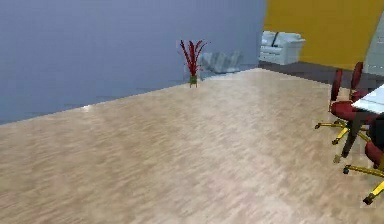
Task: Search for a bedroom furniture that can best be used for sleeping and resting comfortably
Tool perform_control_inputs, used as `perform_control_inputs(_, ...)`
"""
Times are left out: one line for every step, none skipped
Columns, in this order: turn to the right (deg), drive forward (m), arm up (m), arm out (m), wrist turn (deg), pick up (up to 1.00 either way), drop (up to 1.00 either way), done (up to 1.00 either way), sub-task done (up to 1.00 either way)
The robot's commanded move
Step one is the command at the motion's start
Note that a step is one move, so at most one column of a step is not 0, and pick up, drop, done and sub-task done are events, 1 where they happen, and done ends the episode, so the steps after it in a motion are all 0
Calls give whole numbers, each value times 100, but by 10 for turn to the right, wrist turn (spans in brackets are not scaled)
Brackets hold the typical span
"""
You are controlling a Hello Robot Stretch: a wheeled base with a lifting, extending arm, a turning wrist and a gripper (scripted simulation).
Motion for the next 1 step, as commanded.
perform_control_inputs(210,0,0,0,0,0,0,0,0)
